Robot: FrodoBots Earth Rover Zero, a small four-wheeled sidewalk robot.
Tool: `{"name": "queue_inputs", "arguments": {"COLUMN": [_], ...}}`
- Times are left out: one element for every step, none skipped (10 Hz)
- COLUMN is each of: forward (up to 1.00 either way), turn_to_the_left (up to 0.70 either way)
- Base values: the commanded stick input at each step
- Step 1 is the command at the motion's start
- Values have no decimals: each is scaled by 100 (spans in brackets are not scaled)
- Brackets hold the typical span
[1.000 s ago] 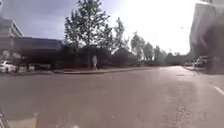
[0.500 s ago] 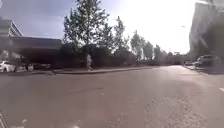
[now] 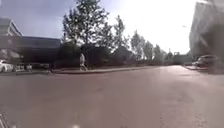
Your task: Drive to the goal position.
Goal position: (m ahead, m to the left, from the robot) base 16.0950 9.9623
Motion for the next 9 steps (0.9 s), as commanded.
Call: {"name": "queue_inputs", "arguments": {"forward": [45,70,70,70,70,70,70,70,70], "turn_to_the_left": [0,0,0,0,0,0,0,0,0]}}
